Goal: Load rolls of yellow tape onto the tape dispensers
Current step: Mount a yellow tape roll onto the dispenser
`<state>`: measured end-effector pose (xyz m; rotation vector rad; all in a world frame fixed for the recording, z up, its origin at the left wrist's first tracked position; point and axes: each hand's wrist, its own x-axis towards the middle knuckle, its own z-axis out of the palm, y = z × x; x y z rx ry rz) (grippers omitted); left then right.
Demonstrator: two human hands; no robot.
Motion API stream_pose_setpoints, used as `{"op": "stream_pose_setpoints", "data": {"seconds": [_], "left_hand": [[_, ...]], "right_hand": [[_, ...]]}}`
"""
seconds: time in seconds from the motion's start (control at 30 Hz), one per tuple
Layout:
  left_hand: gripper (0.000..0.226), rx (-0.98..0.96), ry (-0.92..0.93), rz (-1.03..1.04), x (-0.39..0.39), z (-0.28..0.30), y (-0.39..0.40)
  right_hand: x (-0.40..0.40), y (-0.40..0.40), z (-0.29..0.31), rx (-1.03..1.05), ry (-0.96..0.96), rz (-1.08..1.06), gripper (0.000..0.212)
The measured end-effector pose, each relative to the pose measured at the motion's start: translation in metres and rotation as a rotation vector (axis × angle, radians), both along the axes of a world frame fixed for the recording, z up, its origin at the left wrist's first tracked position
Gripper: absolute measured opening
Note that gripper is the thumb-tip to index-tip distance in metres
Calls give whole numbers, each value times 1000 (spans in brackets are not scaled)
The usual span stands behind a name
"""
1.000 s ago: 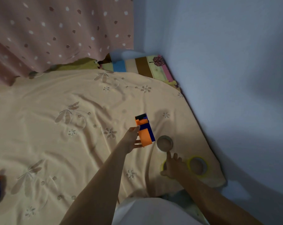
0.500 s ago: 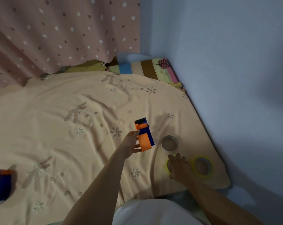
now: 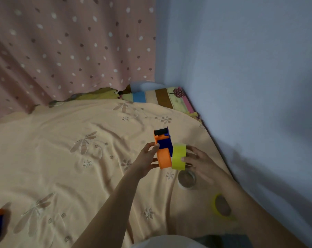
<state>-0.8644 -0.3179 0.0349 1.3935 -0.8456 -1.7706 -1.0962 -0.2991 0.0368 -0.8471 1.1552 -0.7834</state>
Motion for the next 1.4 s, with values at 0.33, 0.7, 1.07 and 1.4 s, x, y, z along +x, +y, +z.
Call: {"op": "stream_pose_setpoints", "data": {"seconds": [0.33,0.7,1.07,1.4], "left_hand": [[35,-74,106,-33,-11,20,-5],[51,-47,311,-136,-22,15,11],[72,-173,267,-270,-7,10,7],[87,-139,242,-258,1,5,2]], "right_hand": [[15,-14,13,-25,41,102,74],[32,-7,17,-63,141,81,72],[33,-8,29,-121,378,196,95],[33,-20,41,-158,547,282,72]]}}
